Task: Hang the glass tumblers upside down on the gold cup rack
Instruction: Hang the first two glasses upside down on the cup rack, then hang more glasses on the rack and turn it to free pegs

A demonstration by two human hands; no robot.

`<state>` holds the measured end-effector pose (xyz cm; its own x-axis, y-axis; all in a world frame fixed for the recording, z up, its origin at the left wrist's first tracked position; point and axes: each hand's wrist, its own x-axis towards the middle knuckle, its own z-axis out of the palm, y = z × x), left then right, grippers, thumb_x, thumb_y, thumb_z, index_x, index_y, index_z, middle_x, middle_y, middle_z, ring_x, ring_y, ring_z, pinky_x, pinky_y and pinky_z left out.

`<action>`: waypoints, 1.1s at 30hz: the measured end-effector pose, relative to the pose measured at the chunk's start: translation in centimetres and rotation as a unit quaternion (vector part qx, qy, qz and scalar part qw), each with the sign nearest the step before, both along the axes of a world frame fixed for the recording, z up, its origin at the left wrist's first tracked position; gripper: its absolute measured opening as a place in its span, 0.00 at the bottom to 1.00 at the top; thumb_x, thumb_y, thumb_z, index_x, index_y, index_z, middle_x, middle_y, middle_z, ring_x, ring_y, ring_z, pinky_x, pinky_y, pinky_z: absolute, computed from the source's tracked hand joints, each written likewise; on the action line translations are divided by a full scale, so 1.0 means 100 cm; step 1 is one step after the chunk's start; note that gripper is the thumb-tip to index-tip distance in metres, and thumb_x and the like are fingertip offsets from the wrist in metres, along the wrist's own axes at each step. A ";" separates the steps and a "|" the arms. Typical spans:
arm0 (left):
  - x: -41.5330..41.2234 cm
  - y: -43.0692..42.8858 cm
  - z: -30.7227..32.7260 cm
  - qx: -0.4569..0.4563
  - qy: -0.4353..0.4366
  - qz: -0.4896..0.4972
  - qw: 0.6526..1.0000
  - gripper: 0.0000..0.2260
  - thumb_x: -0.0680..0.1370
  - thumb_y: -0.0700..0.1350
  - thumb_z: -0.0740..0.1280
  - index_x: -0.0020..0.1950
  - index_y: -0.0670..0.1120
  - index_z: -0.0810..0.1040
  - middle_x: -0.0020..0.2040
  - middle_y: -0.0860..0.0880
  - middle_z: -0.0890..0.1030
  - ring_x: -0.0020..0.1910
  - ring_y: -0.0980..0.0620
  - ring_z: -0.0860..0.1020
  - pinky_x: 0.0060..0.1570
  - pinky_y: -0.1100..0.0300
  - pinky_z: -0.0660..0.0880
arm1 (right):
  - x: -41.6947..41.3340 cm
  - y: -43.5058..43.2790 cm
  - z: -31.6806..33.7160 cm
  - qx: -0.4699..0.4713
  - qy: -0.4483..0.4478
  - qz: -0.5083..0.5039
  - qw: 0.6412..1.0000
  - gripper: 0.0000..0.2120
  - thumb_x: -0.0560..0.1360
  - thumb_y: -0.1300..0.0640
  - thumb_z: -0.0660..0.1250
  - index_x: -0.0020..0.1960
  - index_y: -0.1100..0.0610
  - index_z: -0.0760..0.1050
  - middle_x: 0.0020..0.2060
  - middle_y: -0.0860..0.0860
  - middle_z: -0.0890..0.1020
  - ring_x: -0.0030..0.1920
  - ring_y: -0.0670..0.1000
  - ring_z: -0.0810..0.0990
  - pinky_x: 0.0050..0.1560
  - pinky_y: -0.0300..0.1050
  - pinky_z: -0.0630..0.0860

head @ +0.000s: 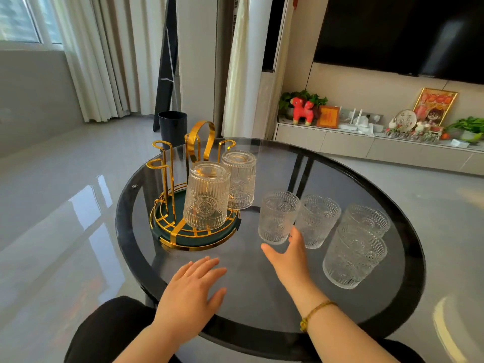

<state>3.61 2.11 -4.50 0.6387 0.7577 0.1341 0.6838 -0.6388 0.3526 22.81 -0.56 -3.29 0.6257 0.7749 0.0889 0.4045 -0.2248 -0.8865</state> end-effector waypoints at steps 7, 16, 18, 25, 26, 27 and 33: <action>0.000 0.003 -0.001 0.002 -0.007 -0.001 1.000 0.18 0.78 0.56 0.53 0.68 0.60 0.59 0.74 0.59 0.57 0.74 0.58 0.51 0.71 0.60 0.45 | -0.001 0.029 0.002 0.034 0.015 -0.052 0.998 0.38 0.64 0.54 0.73 0.67 0.57 0.56 0.66 0.56 0.69 0.65 0.56 0.68 0.60 0.45 0.67; 0.000 0.005 -0.004 0.008 -0.015 0.009 1.000 0.18 0.77 0.58 0.49 0.68 0.61 0.59 0.74 0.60 0.57 0.73 0.60 0.50 0.65 0.65 0.40 | -0.002 0.046 0.000 0.005 -0.025 -0.119 0.993 0.34 0.63 0.50 0.73 0.62 0.56 0.59 0.61 0.57 0.74 0.59 0.61 0.73 0.51 0.50 0.73; 0.000 0.005 -0.001 -0.002 -0.008 0.009 1.000 0.23 0.74 0.62 0.41 0.67 0.61 0.60 0.73 0.61 0.57 0.73 0.61 0.51 0.65 0.65 0.41 | 0.000 0.043 -0.001 0.008 -0.010 -0.114 0.993 0.34 0.63 0.51 0.73 0.61 0.56 0.59 0.60 0.57 0.74 0.57 0.60 0.74 0.48 0.48 0.72; -0.010 -0.004 0.008 -0.042 -0.130 0.059 0.989 0.14 0.77 0.53 0.55 0.60 0.56 0.72 0.63 0.56 0.75 0.62 0.60 0.69 0.61 0.69 0.60 | 0.004 0.020 -0.004 0.023 -0.003 -0.056 0.998 0.40 0.63 0.54 0.74 0.67 0.55 0.54 0.63 0.56 0.71 0.60 0.60 0.72 0.54 0.49 0.71; -0.014 -0.004 0.012 -0.038 -0.170 0.087 0.981 0.11 0.77 0.48 0.60 0.58 0.54 0.75 0.59 0.54 0.78 0.55 0.60 0.72 0.57 0.68 0.65 | 0.005 0.018 -0.004 0.024 -0.003 -0.049 0.999 0.41 0.62 0.54 0.74 0.67 0.54 0.54 0.64 0.56 0.70 0.61 0.60 0.71 0.55 0.51 0.71; -0.018 -0.004 0.017 -0.031 -0.208 0.117 0.971 0.10 0.76 0.44 0.62 0.55 0.52 0.77 0.56 0.51 0.80 0.50 0.58 0.73 0.53 0.66 0.69 | 0.005 0.016 -0.004 0.025 -0.002 -0.042 0.999 0.41 0.62 0.54 0.74 0.67 0.54 0.54 0.64 0.56 0.70 0.61 0.60 0.71 0.56 0.52 0.71; -0.029 0.029 0.073 0.098 -0.304 0.189 0.929 0.13 0.75 0.35 0.63 0.58 0.42 0.75 0.60 0.41 0.77 0.58 0.38 0.75 0.54 0.49 0.71 | 0.005 0.012 -0.002 0.009 -0.005 -0.033 0.999 0.41 0.63 0.54 0.74 0.67 0.55 0.52 0.64 0.58 0.71 0.60 0.61 0.72 0.55 0.51 0.71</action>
